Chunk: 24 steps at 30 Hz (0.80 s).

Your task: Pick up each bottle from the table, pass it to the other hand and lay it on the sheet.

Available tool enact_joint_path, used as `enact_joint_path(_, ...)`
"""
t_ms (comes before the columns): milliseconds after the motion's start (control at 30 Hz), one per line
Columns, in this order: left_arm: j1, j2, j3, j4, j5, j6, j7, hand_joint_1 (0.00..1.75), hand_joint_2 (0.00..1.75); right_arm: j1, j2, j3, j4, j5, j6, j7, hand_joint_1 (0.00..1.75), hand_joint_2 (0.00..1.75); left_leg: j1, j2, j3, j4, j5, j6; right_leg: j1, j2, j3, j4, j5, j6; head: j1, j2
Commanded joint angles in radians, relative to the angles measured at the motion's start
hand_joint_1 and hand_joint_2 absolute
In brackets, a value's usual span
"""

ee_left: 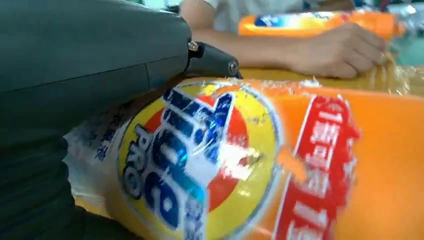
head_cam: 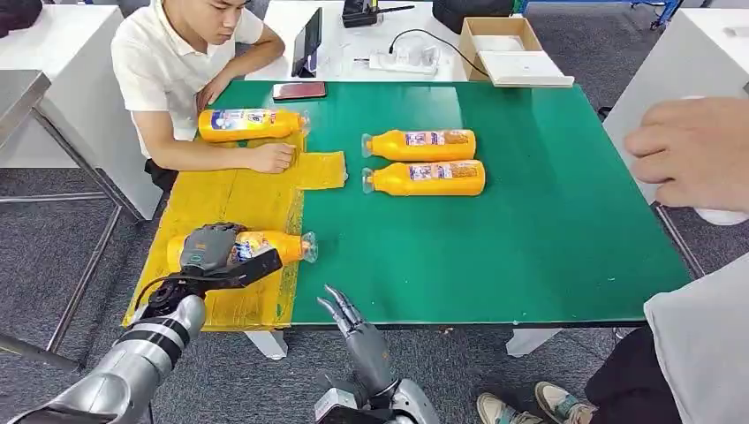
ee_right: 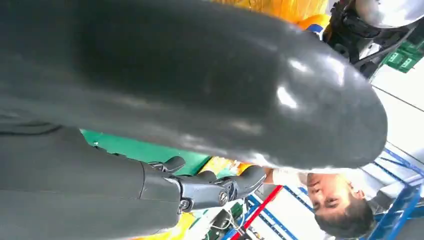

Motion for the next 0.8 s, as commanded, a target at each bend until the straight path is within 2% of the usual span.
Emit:
enact_joint_path(33, -0.011, 0.034, -0.045, 0.092, 0.041, -0.065, -0.059, 0.05, 1.75, 0.006, 0.012, -0.037, 0.022, -0.017, 0.008, -0.020, 0.00, 0.00, 0.000, 0.003, 0.002, -0.001, 0.000, -0.002, 0.001, 0.001, 0.000, -0.001, 0.000, -0.002, 0.000, 0.000)
enact_joint_path(333, -0.011, 0.034, -0.045, 0.092, 0.041, -0.065, -0.059, 0.05, 1.75, 0.006, 0.012, -0.037, 0.022, -0.017, 0.008, -0.020, 0.00, 0.00, 0.001, 0.003, 0.001, -0.001, 0.000, -0.003, 0.001, 0.001, 0.000, 0.000, 0.001, -0.004, 0.000, 0.000)
enact_joint_path(367, -0.011, 0.034, -0.045, 0.092, 0.041, -0.065, -0.059, 0.00, 1.75, 0.006, 0.012, -0.037, 0.022, -0.017, 0.008, -0.020, 0.00, 0.00, 0.001, 0.003, 0.001, -0.001, 0.000, -0.003, 0.001, 0.001, 0.000, 0.000, 0.001, -0.004, 0.000, 0.000)
enact_joint_path(567, 0.029, 0.071, -0.114, -0.059, 0.117, -0.094, -0.136, 0.00, 1.75, 0.000, 0.020, -0.041, 0.050, -0.036, 0.012, -0.037, 0.00, 0.00, 0.000, 0.003, 0.001, -0.001, 0.000, -0.002, 0.001, 0.001, 0.000, 0.000, 0.001, -0.004, 0.000, 0.000)
enact_joint_path(800, 0.110, 0.139, -0.080, -0.310, 0.348, -0.145, -0.203, 0.00, 1.75, -0.005, 0.018, -0.028, 0.073, -0.065, -0.006, -0.037, 0.00, 0.00, 0.001, 0.004, -0.002, 0.000, 0.000, -0.002, 0.001, 0.002, -0.003, 0.001, 0.001, -0.003, 0.000, 0.000)
